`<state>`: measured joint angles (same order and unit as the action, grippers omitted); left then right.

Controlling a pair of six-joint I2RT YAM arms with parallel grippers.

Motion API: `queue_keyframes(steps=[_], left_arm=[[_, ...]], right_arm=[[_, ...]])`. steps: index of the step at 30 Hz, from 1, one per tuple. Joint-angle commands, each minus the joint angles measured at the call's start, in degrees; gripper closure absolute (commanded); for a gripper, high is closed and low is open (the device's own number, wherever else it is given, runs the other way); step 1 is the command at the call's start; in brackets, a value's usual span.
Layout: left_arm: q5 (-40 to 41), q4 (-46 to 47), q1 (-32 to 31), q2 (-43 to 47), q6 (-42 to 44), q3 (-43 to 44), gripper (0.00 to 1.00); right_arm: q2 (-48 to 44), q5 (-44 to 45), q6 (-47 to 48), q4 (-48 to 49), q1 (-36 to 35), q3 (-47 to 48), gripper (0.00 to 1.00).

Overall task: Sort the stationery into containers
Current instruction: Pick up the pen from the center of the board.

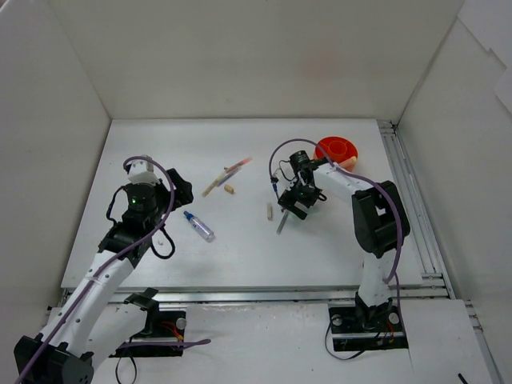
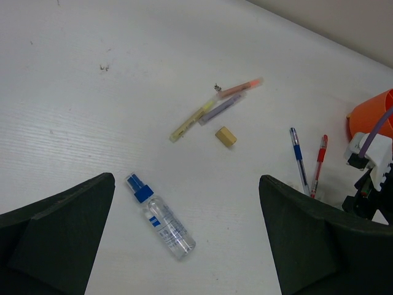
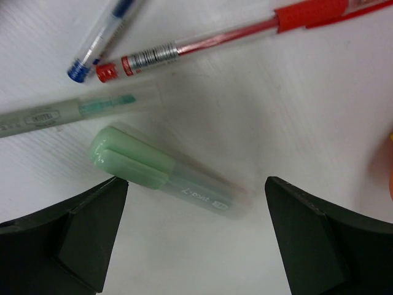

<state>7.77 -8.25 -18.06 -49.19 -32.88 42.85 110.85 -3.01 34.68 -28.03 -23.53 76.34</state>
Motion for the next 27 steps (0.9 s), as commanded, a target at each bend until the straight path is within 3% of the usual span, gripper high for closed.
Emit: queue_keyframes(steps=[1, 2, 8, 15, 18, 19, 22, 26, 27], left_arm=[[0.84, 2.02, -0.13, -0.29, 1.51, 3.82, 0.01], [1.02, 2.01, -0.13, -0.21, 1.68, 3.91, 0.01], [0.58, 2.80, -0.13, -0.03, 1.68, 3.73, 0.01], [0.14, 2.28, -0.13, -0.47, 1.51, 3.91, 0.01], [0.23, 2.36, -0.13, -0.03, 1.86, 3.73, 0.01], [0.14, 2.36, -0.13, 0.23, 2.03, 3.73, 0.01], [0.14, 2.63, -0.13, 0.58, 2.12, 3.47, 0.00], [-0.21, 2.71, -0.13, 0.50, 2.30, 3.56, 0.00], [-0.30, 2.80, -0.13, 0.41, 2.30, 3.64, 0.01]], right_arm=[[0.68, -6.57, 1.45, 0.70, 1.64, 2.50, 0.09], [0.69, -7.18, 1.10, 0.70, 1.99, 2.42, 0.17], [-0.55, -8.51, 0.74, 0.70, 3.84, -0.57, 0.13], [-0.54, -9.65, 0.48, 0.44, 4.28, -1.01, 0.22], [-0.72, -9.74, 0.39, 0.35, 4.28, -1.19, 0.51], [-0.89, -9.91, 0.31, 0.35, 4.28, -1.54, 0.65], [-1.68, -10.79, -0.48, 0.17, 4.11, -2.33, 0.80], [-3.00, -12.02, -0.93, -0.27, 3.05, -3.65, 0.88], [-3.27, -12.72, -1.01, -0.27, 2.62, -4.00, 0.95]])
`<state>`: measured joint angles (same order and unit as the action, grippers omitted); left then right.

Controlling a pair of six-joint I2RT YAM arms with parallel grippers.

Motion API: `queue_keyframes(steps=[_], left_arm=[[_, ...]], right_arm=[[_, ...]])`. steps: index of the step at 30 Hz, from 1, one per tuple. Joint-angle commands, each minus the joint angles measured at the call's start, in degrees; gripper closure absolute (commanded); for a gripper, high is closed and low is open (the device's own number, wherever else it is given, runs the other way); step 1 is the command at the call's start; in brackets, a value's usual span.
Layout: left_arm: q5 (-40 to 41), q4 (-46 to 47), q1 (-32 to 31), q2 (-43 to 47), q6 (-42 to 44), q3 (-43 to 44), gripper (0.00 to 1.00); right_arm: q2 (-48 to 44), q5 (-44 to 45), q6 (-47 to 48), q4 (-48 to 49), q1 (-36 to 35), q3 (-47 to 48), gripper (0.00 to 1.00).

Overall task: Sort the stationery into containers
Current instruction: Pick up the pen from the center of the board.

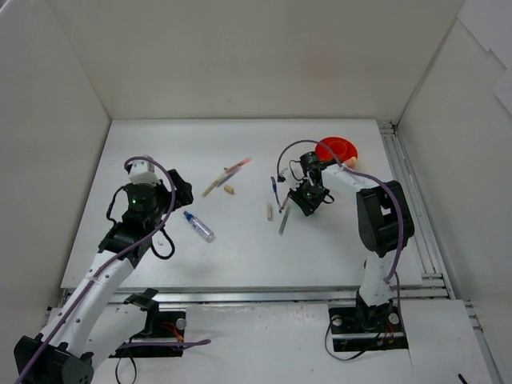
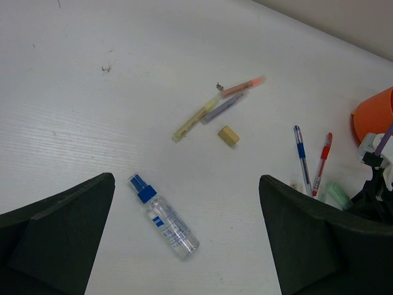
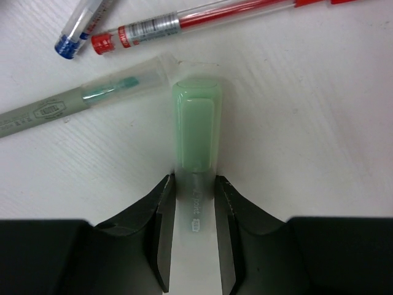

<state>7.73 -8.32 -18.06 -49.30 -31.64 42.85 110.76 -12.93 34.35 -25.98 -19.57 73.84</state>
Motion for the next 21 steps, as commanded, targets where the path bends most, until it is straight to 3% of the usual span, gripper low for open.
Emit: queue_keyframes(steps=[1, 6, 10, 13, 15, 16, 19, 21], left_arm=[[-0.52, 2.87, -0.13, 0.43, 1.05, 3.64, 0.00], [-1.05, 2.87, -0.13, 0.34, 1.14, 3.56, 0.01], [-1.22, 2.96, -0.13, 0.61, 0.88, 3.21, 0.01], [-1.14, 2.69, -0.13, 0.69, 0.88, 3.38, 0.01], [-1.22, 2.60, -0.13, 0.52, 0.96, 3.64, 0.01], [-1.40, 2.52, -0.13, 0.35, 1.05, 3.73, 0.01], [-2.10, 2.34, -0.13, -0.10, 1.23, 4.34, 0.01], [-2.45, 1.99, -0.13, -0.62, 1.49, 4.87, 0.01]], right_arm=[[-3.44, -3.15, -0.77, -2.32, -1.52, -1.86, 0.98], [-7.74, -5.44, -1.39, -1.62, -1.78, -2.65, 1.00], [-14.41, -2.37, -3.75, 3.72, -1.79, -4.32, 1.00], [-24.32, 3.59, -9.80, 14.69, -1.87, -8.44, 1.00], [-28.56, 7.29, -12.80, 25.50, -1.26, -13.51, 1.00], [-32.58, 8.00, -15.95, 36.07, -1.17, -15.64, 1.00], [-37.44, 12.39, -22.89, 55.25, 0.41, -24.52, 1.00], [-37.20, 17.04, -24.94, 59.45, 1.38, -26.20, 1.00]])
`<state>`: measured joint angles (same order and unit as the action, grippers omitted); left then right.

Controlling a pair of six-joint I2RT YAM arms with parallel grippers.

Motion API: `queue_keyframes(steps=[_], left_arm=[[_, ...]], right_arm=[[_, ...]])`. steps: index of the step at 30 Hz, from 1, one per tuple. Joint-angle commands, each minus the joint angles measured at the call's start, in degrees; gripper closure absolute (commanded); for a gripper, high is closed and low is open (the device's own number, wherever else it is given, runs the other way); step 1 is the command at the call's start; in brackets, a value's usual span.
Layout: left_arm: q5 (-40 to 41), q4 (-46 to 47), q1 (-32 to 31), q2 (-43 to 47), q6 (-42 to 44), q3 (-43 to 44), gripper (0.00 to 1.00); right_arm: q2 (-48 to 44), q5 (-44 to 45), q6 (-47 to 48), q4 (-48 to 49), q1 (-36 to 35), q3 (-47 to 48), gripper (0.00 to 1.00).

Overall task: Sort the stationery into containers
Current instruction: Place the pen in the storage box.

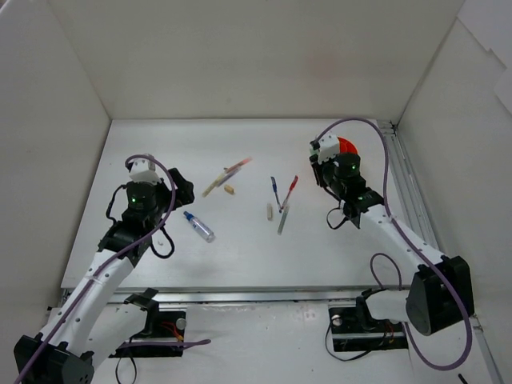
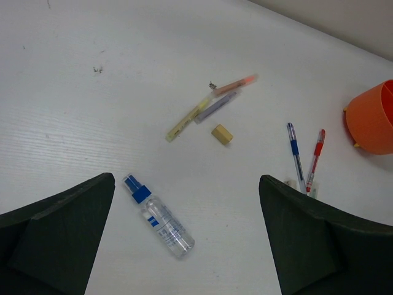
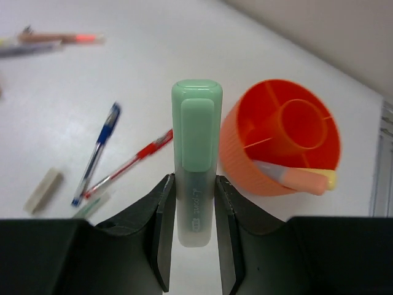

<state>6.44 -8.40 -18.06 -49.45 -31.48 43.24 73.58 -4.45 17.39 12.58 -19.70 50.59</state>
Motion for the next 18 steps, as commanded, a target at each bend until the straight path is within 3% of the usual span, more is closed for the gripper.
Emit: queue_keyframes(steps=[1, 7, 12, 18], left_arm=[[-1.34, 1.99, -0.13, -0.73, 1.43, 4.65, 0.01], [-1.69, 1.64, -0.13, -1.09, 1.43, 5.80, 0.00], [-2.66, 2.08, -0.13, -1.00, 1.34, 6.15, 0.01], [-1.96, 1.11, -0.13, 1.11, 0.81, 5.10, 0.01]], right_arm=[[1.55, 10.06, -9.38, 21.78, 1.51, -2.34, 1.00], [6.48, 23.31, -15.08, 35.39, 1.95, -2.69, 1.00], [7.28, 24.04, -16.60, 40.49, 2.13, -4.35, 1.00], [14.20, 25.36, -19.75, 54.91, 5.64, -6.21, 1.00]])
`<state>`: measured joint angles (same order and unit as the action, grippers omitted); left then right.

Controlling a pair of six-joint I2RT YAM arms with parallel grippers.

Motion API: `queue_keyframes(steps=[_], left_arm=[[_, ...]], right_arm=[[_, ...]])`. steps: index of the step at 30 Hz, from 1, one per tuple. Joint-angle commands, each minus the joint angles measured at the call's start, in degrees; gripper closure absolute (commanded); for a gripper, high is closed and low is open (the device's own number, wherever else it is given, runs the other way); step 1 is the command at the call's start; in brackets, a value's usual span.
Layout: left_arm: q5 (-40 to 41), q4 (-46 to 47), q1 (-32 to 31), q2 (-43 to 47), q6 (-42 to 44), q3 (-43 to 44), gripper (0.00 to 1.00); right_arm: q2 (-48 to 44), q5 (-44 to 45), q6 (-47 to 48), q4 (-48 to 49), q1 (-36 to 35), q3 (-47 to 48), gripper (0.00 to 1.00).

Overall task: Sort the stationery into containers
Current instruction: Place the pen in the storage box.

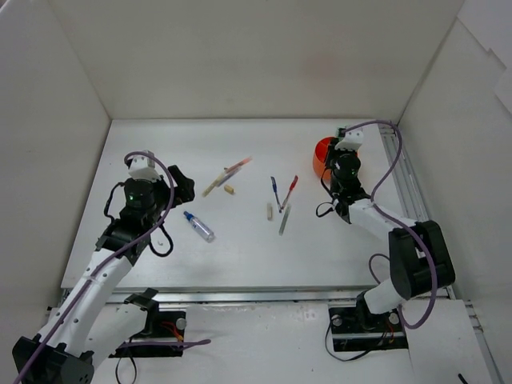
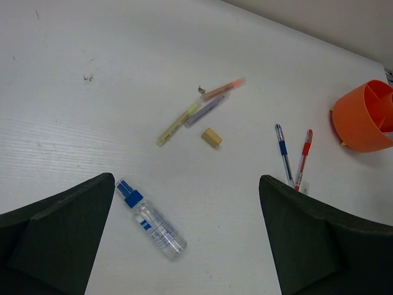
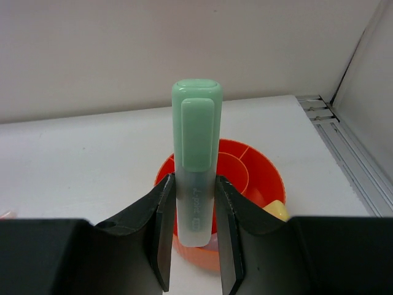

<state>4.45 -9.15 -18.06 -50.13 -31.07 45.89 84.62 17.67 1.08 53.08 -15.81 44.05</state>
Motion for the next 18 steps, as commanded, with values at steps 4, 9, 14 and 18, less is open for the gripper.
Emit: queue_keyframes(steps=[4, 9, 14, 18], left_arm=[[1.00, 0.54, -0.13, 2.58, 0.48, 2.63, 0.01], [2.32, -0.43, -0.13, 2.76, 0.57, 2.89, 0.01], [2.58, -0.52, -0.13, 1.70, 0.92, 2.98, 0.01], [3.29, -1.05, -0.13, 0.65, 1.27, 3.50, 0.01]], right_arm=[[8.27, 5.96, -5.21, 16.26, 1.75, 2.96, 1.00], [11.00, 5.10, -8.37, 17.76, 2.01, 4.20, 1.00], [13.02, 5.44, -9.17, 17.85, 2.02, 4.46, 1.00], [14.43, 7.03, -7.85, 18.55, 2.19, 4.46, 1.00]])
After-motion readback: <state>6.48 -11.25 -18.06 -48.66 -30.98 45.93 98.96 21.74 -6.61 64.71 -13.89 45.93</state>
